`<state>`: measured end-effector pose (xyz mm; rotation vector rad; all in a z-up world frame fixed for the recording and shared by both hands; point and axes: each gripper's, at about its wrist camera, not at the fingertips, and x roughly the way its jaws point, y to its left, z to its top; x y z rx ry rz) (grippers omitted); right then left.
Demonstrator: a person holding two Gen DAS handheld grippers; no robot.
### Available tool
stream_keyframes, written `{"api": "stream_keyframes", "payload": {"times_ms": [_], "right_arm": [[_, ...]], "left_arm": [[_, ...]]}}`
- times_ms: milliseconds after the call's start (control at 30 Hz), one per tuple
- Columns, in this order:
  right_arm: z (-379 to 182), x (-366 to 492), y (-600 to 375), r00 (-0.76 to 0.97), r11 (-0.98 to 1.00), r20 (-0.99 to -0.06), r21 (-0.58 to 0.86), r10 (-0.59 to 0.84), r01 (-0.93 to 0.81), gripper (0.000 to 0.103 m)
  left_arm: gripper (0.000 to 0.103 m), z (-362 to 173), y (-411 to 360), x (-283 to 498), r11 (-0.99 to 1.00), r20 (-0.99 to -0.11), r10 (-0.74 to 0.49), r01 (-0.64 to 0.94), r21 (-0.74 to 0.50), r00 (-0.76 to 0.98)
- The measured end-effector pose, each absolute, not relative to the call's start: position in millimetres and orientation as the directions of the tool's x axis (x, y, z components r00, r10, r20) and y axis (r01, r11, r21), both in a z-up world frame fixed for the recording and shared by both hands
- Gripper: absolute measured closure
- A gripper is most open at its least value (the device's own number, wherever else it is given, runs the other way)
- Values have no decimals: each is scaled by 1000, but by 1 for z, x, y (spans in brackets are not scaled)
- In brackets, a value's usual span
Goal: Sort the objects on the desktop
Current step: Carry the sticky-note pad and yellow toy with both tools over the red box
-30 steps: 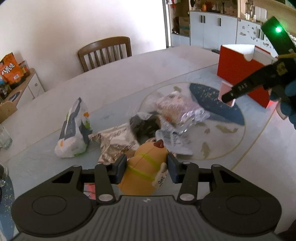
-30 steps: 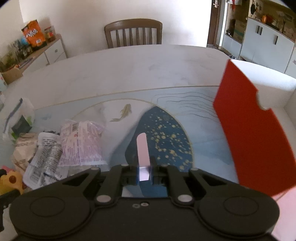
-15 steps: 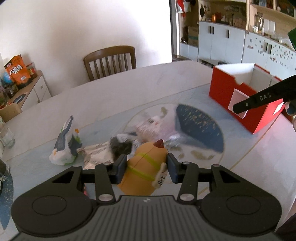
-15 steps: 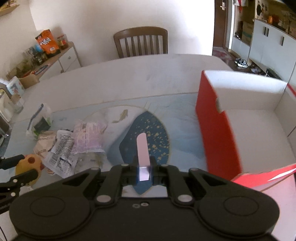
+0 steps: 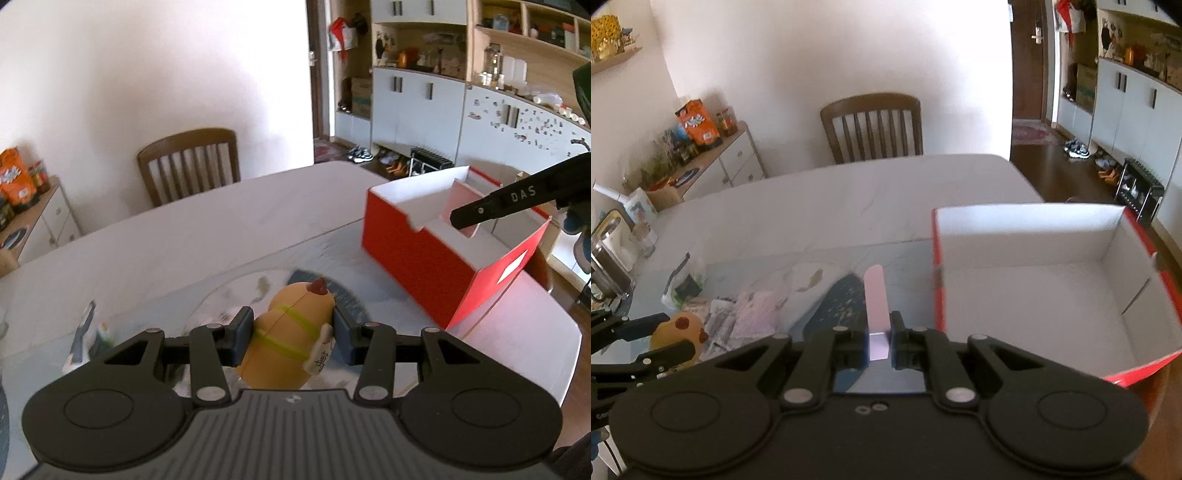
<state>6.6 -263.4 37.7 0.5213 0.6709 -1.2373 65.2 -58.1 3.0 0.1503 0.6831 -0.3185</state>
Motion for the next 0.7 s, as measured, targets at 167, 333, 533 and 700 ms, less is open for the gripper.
{"api": "stream_keyframes", "payload": {"times_ms": [167,333,533,700], "right_arm": [[45,-20,-269,160,227,-700,-4,-696,974,94],[46,-47,-273,122,174,-697,-5,-707,985,94],[43,-81,-278,68,99,-703,-4,-708,995,94],[39,-110,-284,37,48,-714,5,-699,999,94]], "left_arm": [[58,11,-91,72,926,-628,-265,375,46,731],[58,15,-126,84,907,-624,-304,418,40,720],[58,18,-170,103,873,-614,-356,485,51,705],[58,19,-207,120,836,-614,-398,546,63,681]]}}
